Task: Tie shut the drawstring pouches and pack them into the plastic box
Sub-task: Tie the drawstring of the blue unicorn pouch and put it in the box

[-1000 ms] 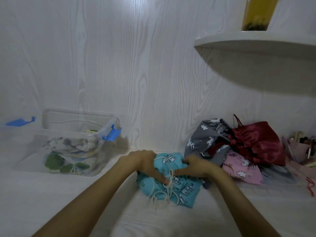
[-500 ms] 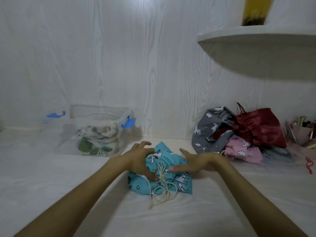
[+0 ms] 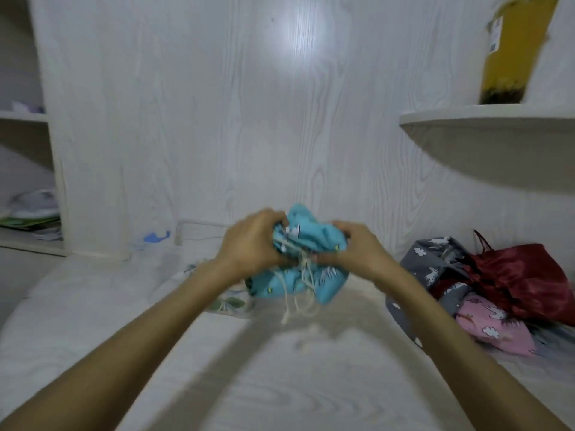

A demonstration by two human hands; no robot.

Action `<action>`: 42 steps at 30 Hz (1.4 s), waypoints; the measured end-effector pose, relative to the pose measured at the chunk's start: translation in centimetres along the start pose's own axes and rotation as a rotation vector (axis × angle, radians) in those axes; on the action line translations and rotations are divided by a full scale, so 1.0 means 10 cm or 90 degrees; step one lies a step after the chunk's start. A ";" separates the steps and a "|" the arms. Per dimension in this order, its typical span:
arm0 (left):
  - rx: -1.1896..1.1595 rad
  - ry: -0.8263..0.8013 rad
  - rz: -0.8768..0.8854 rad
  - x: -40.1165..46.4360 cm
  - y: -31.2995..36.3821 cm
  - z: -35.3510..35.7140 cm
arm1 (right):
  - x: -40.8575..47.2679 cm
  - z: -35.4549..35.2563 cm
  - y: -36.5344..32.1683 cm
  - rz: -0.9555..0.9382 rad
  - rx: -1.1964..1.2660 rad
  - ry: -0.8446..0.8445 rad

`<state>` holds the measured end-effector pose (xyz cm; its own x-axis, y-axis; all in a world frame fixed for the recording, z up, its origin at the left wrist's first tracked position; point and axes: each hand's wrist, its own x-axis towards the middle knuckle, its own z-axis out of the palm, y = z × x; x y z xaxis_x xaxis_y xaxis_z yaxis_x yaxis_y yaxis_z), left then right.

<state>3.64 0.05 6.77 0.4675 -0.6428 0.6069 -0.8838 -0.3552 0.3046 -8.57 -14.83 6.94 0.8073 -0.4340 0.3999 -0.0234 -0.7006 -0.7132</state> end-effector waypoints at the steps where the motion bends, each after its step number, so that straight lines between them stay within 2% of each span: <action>1: 0.004 0.039 0.000 0.10 -0.05 -0.19 | 0.14 0.02 -0.15 -0.037 0.020 0.030; 5: 0.057 0.153 0.022 0.42 -0.29 -0.60 | 0.57 0.31 -0.48 -0.216 0.035 0.187; 8: 0.108 0.233 0.041 0.47 -0.59 -0.50 | 0.75 0.72 -0.40 -0.327 -0.065 0.273; 10: 0.172 0.249 0.028 0.42 -0.80 -0.30 | 0.82 0.97 -0.21 -0.351 -0.138 0.280; 12: 0.205 0.141 -0.034 0.38 -1.04 -0.09 | 0.87 1.18 0.02 -0.304 -0.167 0.191; 14: 0.132 -0.089 -0.146 0.39 -1.23 0.01 | 0.91 1.27 0.20 -0.190 -0.186 0.015; 15: 0.036 -0.191 -0.194 0.40 -1.30 0.02 | 0.94 1.28 0.24 -0.130 -0.222 -0.069; 16: -0.066 -0.245 -0.216 0.40 -1.30 0.00 | 0.98 1.24 0.25 -0.090 -0.264 -0.135; 18: -0.185 -0.236 -0.200 0.42 -1.28 -0.04 | 1.06 1.17 0.24 -0.057 -0.338 -0.204; 19: -0.182 -0.240 -0.181 0.43 -1.27 -0.05 | 1.10 1.16 0.23 -0.052 -0.369 -0.218; 21: -0.086 -0.322 -0.177 0.46 -1.24 -0.01 | 1.16 1.18 0.24 -0.018 -0.400 -0.242; 23: 0.040 -0.415 -0.238 0.49 -1.27 0.08 | 1.24 1.26 0.25 0.061 -0.376 -0.274; 25: 0.091 -0.458 -0.301 0.53 -1.32 0.17 | 1.32 1.31 0.22 0.117 -0.371 -0.295; 27: 0.127 -0.432 -0.312 0.56 -1.28 0.19 | 1.33 1.30 0.19 0.103 -0.370 -0.284; 30: 0.213 -0.225 -0.241 0.56 -1.11 0.12 | 1.17 1.17 0.21 0.028 -0.302 -0.203; 32: 0.169 -0.122 -0.184 0.53 -0.88 0.07 | 0.97 1.00 0.27 -0.022 -0.287 -0.144; 34: 0.086 -0.077 -0.117 0.48 -0.61 0.07 | 0.76 0.77 0.39 -0.042 -0.244 -0.121; 37: 0.003 -0.072 -0.036 0.34 -0.17 0.27 | 0.35 0.35 0.67 -0.024 -0.195 -0.127; 39: -0.044 -0.119 -0.016 0.26 0.13 0.55 | 0.05 0.07 0.91 0.027 -0.209 -0.104; 42: -0.102 -0.235 0.007 0.19 0.51 1.06 | -0.31 -0.28 1.33 0.101 -0.258 0.037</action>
<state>0.20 -10.16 1.69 0.4077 -0.8568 0.3157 -0.8673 -0.2553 0.4273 -13.01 -24.33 -2.16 0.7405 -0.5771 0.3444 -0.3831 -0.7835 -0.4893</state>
